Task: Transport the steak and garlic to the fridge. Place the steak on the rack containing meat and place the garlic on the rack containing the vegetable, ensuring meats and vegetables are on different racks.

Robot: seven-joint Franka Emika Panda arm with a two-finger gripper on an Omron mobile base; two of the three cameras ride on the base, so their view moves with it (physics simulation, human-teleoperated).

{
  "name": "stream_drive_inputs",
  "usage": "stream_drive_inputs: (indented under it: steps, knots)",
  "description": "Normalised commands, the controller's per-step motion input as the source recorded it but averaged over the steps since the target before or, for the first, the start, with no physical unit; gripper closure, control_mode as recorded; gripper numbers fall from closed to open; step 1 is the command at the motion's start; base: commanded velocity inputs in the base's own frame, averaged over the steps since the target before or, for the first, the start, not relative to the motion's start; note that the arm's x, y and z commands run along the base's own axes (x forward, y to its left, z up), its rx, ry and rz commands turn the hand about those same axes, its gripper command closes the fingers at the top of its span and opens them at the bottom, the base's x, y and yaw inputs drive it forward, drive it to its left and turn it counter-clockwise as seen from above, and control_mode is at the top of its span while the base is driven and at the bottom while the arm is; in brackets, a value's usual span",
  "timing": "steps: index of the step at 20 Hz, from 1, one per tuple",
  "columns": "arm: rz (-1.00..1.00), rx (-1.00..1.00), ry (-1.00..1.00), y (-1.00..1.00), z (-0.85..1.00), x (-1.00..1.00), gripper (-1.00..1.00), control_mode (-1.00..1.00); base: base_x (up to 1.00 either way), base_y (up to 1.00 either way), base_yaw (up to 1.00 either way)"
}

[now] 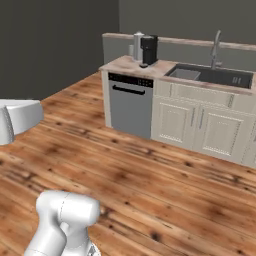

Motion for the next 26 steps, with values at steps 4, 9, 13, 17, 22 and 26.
stream_drive_inputs:
  steps: [4, 9, 13, 17, 22, 26]
  knots:
    - [0.0, 0.0, 0.0, 0.0, 0.0, 0.0, -1.0, 1.0, 1.0, 1.0, -0.17]
    - [0.0, 0.0, 0.0, 0.0, 0.0, 0.0, -1.0, 1.0, 1.0, 1.0, -0.02]
    - [0.0, 0.0, 0.0, 0.0, 0.0, 0.0, -1.0, 1.0, 1.0, 1.0, -0.03]
    - [0.0, 0.0, 0.0, 0.0, 0.0, 0.0, -1.0, 1.0, 1.0, 1.0, -0.08]
    - [0.0, 0.0, 0.0, 0.0, 0.0, 0.0, -1.0, 1.0, 1.0, 1.0, -0.13]
    - [0.0, 0.0, 0.0, 0.0, 0.0, 0.0, -1.0, 1.0, 1.0, 1.0, -0.18]
